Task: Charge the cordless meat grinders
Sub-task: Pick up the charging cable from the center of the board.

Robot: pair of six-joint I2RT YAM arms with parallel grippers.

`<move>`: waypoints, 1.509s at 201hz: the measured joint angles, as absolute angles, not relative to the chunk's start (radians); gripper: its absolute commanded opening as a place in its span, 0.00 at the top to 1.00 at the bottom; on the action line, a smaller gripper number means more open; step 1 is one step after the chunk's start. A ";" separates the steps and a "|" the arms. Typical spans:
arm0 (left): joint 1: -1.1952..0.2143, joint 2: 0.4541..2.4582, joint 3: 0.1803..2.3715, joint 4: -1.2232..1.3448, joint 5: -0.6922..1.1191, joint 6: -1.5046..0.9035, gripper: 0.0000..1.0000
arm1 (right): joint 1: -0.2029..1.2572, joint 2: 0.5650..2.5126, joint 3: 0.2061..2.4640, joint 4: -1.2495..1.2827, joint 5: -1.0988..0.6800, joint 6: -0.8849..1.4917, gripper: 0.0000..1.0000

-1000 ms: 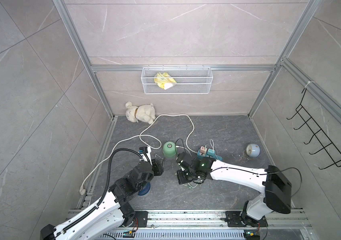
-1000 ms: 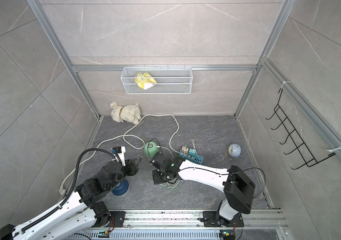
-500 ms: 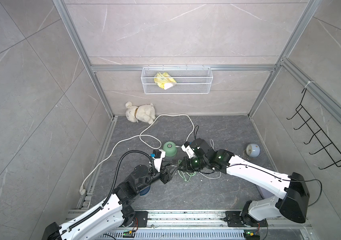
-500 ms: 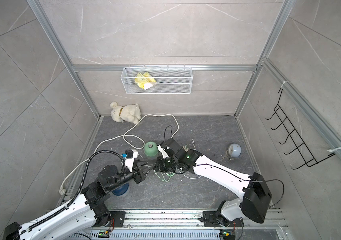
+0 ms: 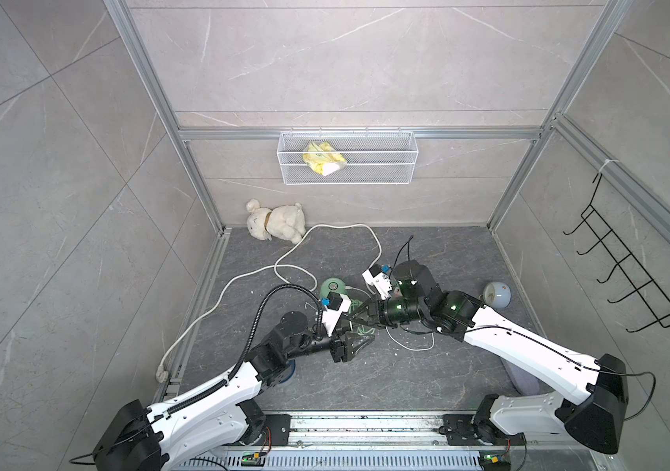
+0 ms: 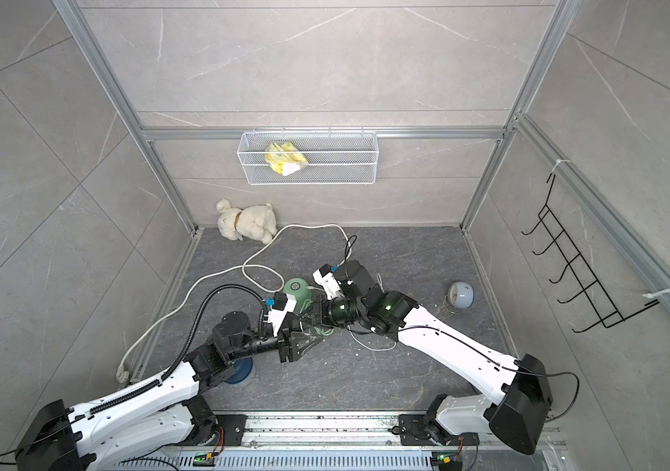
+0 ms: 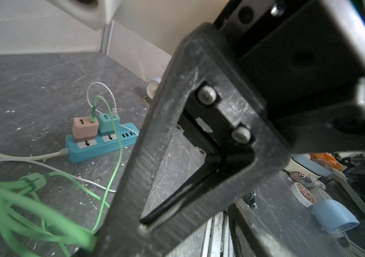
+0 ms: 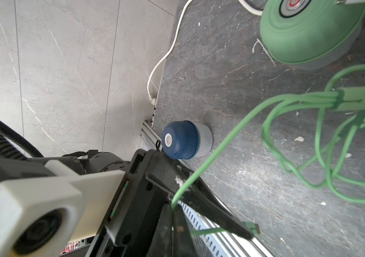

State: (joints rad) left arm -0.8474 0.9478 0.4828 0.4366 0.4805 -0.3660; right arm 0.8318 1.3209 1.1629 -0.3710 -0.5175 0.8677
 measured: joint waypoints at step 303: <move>-0.847 0.900 0.661 0.027 0.416 -0.068 1.00 | 0.613 0.935 1.196 -0.460 -0.514 0.535 0.10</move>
State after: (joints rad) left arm -0.8471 0.8997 0.6609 0.0265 0.4156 -0.0681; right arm 0.6128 0.9348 1.1961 -0.4603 -0.5140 0.5350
